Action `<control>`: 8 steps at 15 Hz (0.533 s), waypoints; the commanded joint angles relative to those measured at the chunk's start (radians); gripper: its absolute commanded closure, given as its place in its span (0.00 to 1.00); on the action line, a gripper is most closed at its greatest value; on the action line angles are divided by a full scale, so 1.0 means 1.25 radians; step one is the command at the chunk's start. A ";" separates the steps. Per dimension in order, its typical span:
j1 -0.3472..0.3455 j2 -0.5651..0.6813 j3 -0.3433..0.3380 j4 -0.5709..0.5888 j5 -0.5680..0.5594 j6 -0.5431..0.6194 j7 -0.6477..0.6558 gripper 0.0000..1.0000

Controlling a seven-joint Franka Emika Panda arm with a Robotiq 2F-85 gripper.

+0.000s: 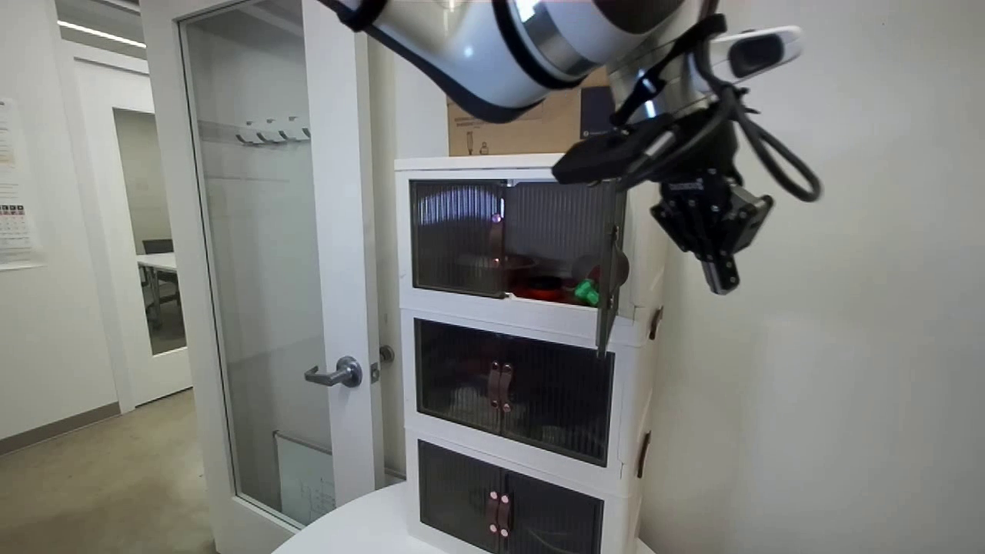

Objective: Close the top cabinet doors

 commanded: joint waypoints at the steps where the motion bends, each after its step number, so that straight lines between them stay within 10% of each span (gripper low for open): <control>1: 0.062 -0.063 0.041 -0.062 -0.019 0.037 -0.030 1.00; 8: 0.215 -0.252 0.132 -0.298 -0.146 0.141 -0.054 1.00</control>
